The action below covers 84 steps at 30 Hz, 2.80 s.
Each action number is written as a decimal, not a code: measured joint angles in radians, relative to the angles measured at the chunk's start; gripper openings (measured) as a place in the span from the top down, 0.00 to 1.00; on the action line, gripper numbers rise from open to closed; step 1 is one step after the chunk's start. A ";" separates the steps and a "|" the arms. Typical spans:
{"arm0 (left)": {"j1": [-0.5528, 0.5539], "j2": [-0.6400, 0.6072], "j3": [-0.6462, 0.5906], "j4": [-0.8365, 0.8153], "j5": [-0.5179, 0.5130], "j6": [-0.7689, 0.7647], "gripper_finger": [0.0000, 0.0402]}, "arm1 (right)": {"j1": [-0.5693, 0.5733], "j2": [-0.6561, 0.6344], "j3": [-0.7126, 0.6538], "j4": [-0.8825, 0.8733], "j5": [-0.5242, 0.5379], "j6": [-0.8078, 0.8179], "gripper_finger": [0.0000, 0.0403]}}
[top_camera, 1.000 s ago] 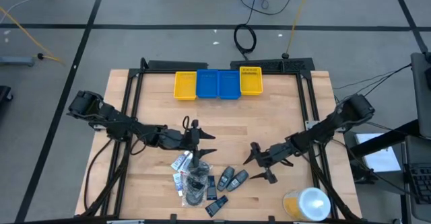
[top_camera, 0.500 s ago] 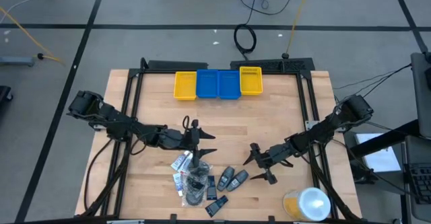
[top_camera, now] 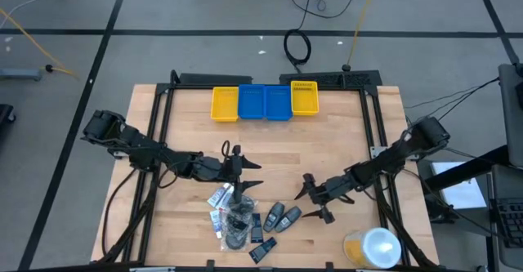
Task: Pick & Place Travel size toiletries
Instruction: Put the black deodorant into the left blue bin
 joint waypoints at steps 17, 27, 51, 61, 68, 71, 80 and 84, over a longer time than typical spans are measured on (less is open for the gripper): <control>0.000 0.000 0.000 -0.001 0.000 -0.002 0.43 | 0.002 0.104 0.001 0.142 -0.026 -0.001 0.25; 0.000 0.000 0.000 -0.002 0.000 -0.001 0.43 | 0.012 0.136 0.030 0.126 -0.029 0.005 0.25; 0.000 0.000 0.000 -0.011 0.000 0.002 0.43 | 0.013 0.198 0.062 0.156 -0.029 -0.007 0.38; 0.000 0.000 0.000 -0.011 0.000 0.004 0.43 | 0.013 0.197 0.063 0.150 -0.083 -0.007 0.54; 0.000 0.000 0.000 -0.011 -0.002 0.004 0.43 | 0.013 0.198 0.063 0.157 -0.082 -0.007 0.54; 0.000 0.000 0.000 -0.011 -0.002 0.004 0.43 | 0.013 0.198 0.063 0.158 -0.081 -0.019 0.54; 0.000 0.000 0.000 -0.011 -0.002 0.003 0.43 | 0.013 0.165 0.062 0.142 -0.078 -0.038 0.54; 0.000 0.000 0.000 -0.011 -0.002 0.003 0.43 | 0.013 0.086 0.062 0.089 -0.078 -0.057 0.54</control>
